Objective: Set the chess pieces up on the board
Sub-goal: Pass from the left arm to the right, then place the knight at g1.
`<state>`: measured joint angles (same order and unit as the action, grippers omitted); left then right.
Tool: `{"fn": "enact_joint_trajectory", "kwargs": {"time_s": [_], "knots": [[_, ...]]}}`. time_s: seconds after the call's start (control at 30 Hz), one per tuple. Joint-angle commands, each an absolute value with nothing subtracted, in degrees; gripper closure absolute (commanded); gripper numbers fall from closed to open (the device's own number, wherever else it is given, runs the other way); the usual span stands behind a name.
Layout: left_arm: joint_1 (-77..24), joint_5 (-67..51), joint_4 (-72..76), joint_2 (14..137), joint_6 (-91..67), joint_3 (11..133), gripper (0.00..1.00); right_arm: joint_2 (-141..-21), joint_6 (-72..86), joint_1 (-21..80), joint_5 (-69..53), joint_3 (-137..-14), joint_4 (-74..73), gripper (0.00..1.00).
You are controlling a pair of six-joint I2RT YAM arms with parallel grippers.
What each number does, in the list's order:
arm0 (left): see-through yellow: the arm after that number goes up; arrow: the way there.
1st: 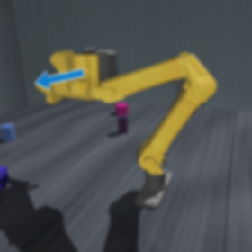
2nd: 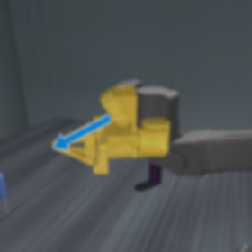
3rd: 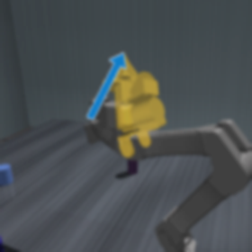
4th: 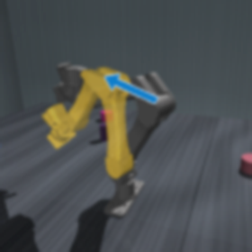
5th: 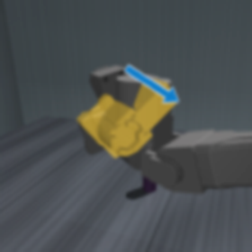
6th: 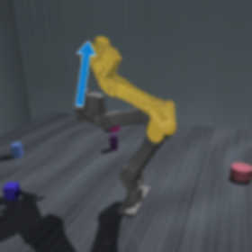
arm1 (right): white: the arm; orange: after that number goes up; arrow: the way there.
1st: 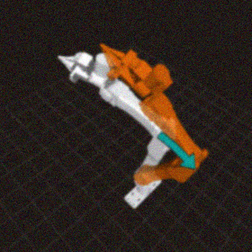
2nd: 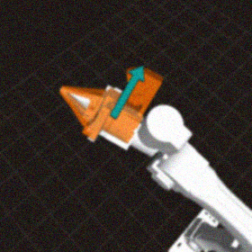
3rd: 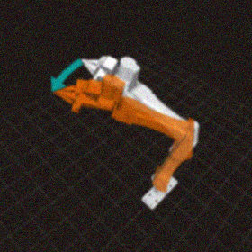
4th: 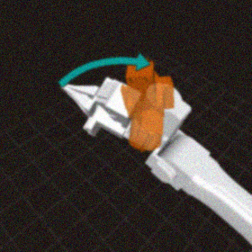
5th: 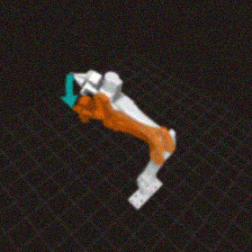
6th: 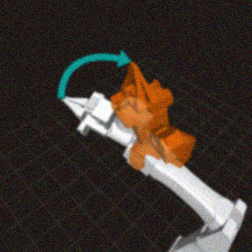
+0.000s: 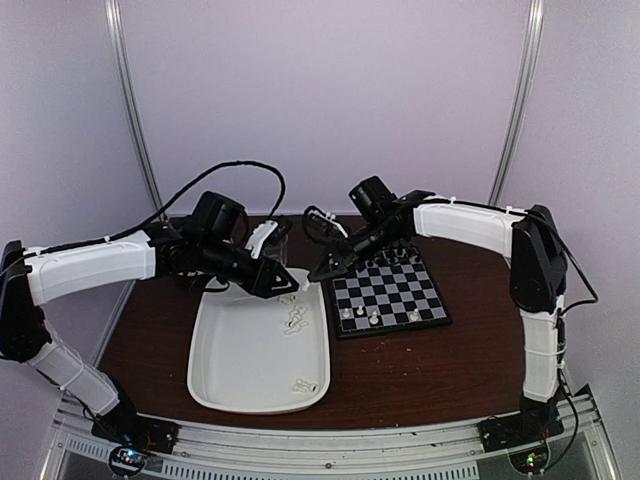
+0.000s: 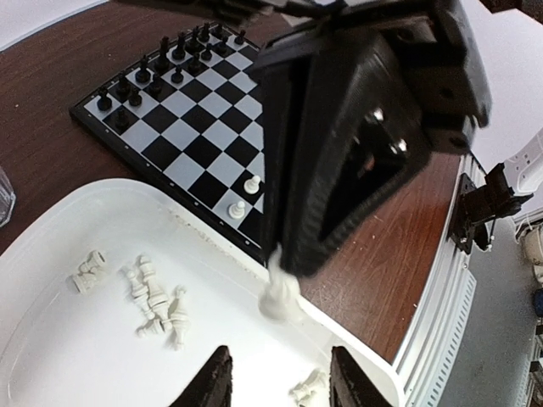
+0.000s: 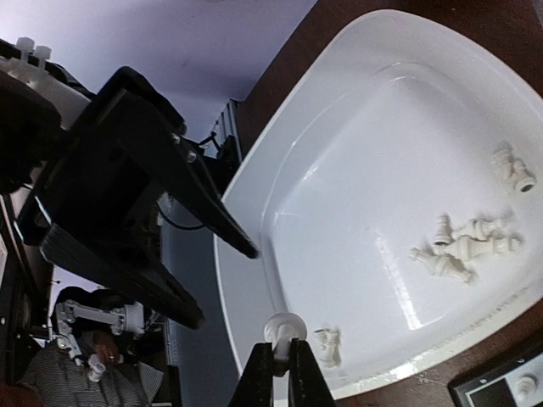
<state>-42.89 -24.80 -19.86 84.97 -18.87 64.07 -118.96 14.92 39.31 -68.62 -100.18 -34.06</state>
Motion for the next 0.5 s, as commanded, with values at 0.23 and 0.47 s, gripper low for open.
{"fn": "enact_joint_trajectory", "kwargs": {"time_s": [0.23,0.47], "knots": [[-43.1,-18.8,-21.2,79.8,-17.4,62.6,0.60,-106.0,-15.5,28.1,-39.6,-94.9,-54.6,1.00],[-43.2,-18.1,-19.3,82.3,-18.2,63.2,0.60,-95.4,-21.2,19.5,-27.7,-78.7,-50.4,1.00]]}}
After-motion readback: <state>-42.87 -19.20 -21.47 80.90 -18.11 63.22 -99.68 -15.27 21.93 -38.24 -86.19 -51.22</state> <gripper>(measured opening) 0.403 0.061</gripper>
